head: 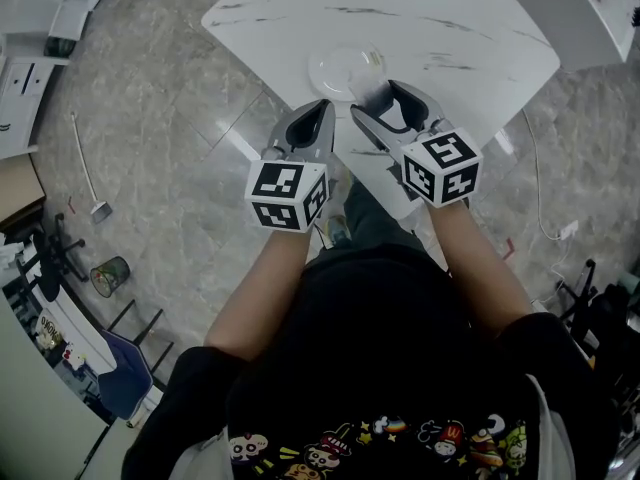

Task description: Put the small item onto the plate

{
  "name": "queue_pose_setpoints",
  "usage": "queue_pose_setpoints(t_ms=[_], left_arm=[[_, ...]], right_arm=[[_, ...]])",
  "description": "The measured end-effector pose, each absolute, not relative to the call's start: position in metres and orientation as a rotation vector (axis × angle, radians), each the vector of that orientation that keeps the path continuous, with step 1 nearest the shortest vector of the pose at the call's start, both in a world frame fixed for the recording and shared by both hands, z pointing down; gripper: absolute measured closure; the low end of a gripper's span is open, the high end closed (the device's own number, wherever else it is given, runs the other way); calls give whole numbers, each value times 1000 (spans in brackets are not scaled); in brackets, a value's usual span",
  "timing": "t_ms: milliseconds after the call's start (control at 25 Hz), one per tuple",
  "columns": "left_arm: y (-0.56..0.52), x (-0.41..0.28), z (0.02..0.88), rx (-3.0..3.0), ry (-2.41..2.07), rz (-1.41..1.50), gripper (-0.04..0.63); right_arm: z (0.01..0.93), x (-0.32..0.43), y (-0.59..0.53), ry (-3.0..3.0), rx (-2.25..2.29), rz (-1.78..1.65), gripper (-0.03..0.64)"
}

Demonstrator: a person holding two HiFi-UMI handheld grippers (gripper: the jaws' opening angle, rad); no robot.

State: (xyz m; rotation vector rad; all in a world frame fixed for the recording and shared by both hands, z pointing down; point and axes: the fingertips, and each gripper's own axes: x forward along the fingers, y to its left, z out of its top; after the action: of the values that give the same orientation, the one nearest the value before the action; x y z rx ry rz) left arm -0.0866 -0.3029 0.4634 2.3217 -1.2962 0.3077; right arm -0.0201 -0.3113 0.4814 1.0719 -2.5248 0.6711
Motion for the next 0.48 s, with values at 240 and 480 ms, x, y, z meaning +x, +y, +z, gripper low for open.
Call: queue_pose_setpoints(t_ms=[240,480], left_arm=[[-324,-84,494,2269,-1306,350,595],[-340,-86,524,2208,-1325,377,595]], right_arm=[[514,-21,-331,-2474,1038,680,285],[551,-26,-353,-2421,1002,660,285]])
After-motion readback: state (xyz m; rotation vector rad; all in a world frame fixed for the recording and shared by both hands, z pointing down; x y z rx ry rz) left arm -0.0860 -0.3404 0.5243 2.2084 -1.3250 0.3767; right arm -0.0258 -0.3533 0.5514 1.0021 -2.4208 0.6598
